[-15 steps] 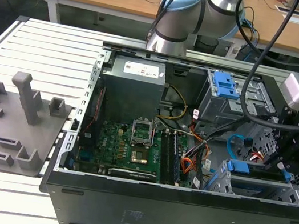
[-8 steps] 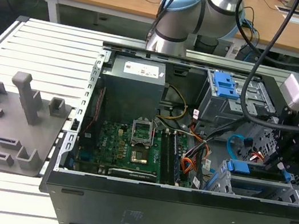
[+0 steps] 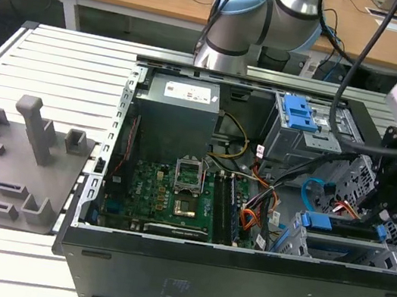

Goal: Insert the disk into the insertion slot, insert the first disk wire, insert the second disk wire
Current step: 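Insert the first disk wire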

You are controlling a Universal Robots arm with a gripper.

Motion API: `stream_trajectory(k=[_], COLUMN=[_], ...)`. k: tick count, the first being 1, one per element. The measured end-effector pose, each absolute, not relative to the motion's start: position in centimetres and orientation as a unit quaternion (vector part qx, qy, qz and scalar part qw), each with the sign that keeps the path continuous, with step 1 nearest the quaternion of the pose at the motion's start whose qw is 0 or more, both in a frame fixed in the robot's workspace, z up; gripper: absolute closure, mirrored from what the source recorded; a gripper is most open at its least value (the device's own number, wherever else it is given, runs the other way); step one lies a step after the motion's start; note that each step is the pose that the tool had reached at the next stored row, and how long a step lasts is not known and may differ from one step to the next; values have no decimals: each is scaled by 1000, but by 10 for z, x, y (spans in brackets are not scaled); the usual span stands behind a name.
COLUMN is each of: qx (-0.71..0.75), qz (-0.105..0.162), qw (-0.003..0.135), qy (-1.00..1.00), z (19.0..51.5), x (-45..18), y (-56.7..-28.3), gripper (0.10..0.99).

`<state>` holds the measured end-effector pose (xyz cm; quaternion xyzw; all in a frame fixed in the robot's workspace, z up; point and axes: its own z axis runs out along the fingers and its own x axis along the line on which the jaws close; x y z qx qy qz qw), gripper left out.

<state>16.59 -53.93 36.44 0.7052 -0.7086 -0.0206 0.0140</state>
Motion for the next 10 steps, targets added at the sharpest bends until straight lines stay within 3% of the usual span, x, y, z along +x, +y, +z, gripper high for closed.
stream_trajectory(k=[1,2,3,10], qx=[705,705,705,705], qz=[-20,-20,-20,-20], qw=[14,14,14,14], qy=[-709,-709,-709,-709], z=[373,377,381,383], x=[166,166,166,158], y=[-539,-539,-539,-539], gripper=[925,925,980,980])
